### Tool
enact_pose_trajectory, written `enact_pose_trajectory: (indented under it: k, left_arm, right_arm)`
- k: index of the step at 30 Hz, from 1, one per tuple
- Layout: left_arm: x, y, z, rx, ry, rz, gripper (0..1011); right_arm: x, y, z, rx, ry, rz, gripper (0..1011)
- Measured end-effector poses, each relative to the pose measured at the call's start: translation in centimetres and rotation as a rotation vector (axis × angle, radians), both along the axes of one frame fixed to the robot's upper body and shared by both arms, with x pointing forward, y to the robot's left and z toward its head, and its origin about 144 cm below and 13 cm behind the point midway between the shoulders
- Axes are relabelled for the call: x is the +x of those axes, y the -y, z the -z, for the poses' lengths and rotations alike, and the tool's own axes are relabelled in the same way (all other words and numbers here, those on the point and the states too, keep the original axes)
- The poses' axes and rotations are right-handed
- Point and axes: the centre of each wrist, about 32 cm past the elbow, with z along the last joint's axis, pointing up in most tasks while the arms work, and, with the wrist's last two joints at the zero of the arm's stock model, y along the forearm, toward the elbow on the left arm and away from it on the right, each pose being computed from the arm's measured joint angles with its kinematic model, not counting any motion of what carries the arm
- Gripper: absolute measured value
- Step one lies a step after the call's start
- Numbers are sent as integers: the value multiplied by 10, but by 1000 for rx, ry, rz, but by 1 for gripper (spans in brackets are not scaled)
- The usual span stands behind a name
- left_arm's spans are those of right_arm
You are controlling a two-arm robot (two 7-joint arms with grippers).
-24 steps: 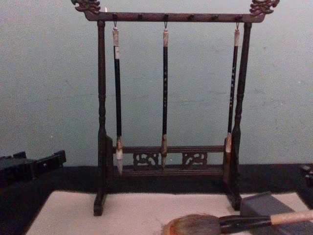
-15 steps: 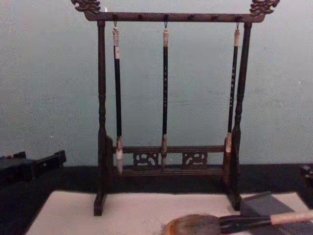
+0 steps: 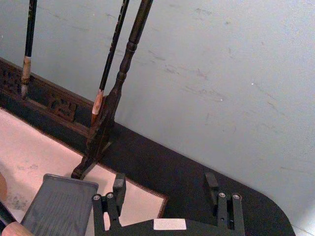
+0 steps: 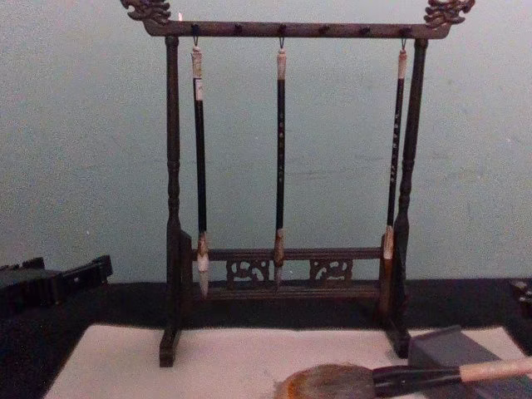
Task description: Pick up the brush from the inkstone, write on the paper, then place the brush back to its original position.
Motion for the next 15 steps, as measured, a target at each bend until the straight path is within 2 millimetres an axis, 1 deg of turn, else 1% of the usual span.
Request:
enact_pose_trajectory:
  k: [15]
  left_arm:
    - [0, 0, 0, 0, 0, 0, 1002]
  right_arm:
    - [0, 0, 0, 0, 0, 0, 1008]
